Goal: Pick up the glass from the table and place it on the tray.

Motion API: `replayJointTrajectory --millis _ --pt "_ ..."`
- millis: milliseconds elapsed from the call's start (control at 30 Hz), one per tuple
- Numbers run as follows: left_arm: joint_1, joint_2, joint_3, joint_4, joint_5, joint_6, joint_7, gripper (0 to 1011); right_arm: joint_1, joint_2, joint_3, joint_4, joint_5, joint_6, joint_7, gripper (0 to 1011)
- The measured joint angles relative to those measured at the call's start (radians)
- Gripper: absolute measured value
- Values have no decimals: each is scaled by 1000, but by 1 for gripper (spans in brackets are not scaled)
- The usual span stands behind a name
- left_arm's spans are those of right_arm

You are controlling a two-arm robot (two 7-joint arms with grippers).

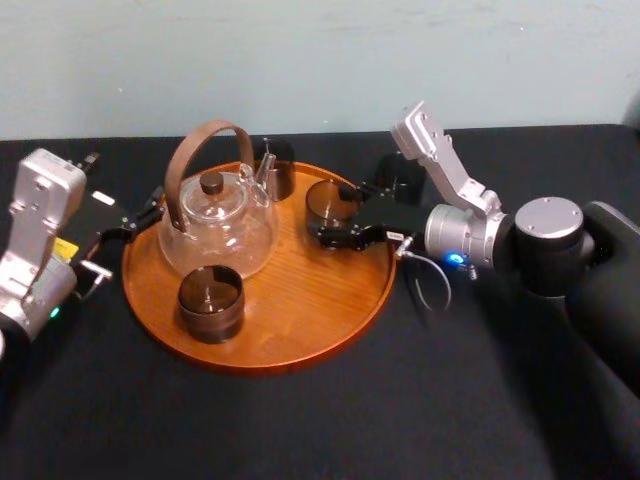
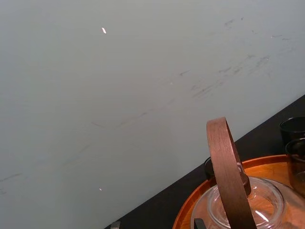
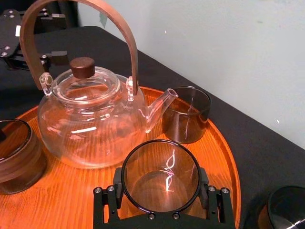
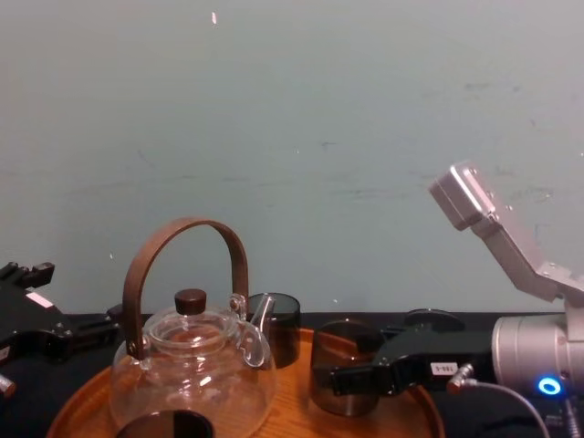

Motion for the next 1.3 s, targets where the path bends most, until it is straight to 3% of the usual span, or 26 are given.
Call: replayJointTrajectory --millis 933,1100,1300 --pt "0 0 0 0 0 0 0 1001 -3 -10 6 17 -28 -9 -10 905" --pt "0 0 0 0 0 0 0 1001 -3 -10 6 17 -27 -8 -9 997" --pt "0 0 0 0 0 0 0 1001 -2 -10 6 18 -26 -7 -9 1002"
